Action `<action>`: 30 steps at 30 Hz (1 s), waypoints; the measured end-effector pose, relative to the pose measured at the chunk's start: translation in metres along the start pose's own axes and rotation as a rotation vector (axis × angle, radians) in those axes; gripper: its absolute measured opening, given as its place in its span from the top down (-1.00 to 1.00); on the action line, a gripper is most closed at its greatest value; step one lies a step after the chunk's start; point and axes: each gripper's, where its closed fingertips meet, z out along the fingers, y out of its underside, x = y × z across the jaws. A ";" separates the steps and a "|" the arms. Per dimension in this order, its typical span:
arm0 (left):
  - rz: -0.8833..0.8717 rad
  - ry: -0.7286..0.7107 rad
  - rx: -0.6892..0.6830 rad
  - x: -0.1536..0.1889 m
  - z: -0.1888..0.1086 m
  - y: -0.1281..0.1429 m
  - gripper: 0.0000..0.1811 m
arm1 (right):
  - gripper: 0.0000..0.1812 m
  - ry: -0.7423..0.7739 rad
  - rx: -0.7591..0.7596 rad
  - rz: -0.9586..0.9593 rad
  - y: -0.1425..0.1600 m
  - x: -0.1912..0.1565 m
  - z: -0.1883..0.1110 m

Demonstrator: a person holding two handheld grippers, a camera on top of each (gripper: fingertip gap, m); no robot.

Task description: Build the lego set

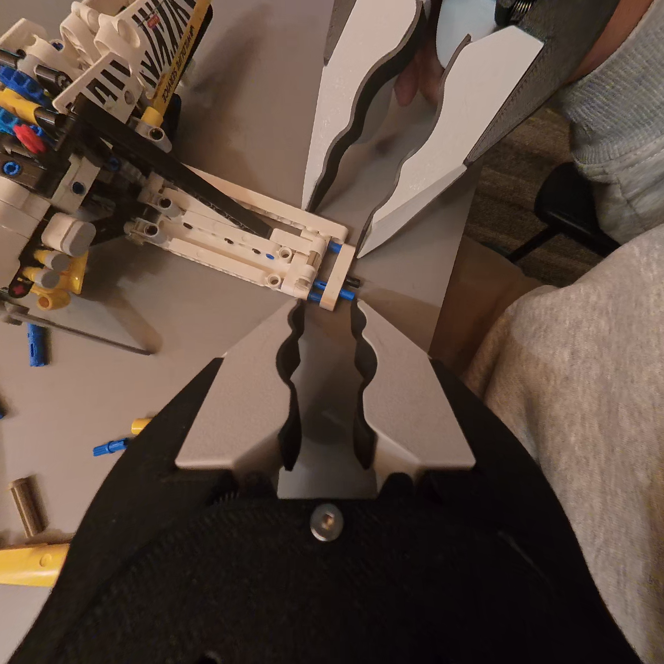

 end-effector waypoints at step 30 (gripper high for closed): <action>0.269 -0.066 0.038 -0.007 -0.001 -0.005 0.66 | 0.63 0.043 0.011 -0.034 -0.001 0.000 -0.001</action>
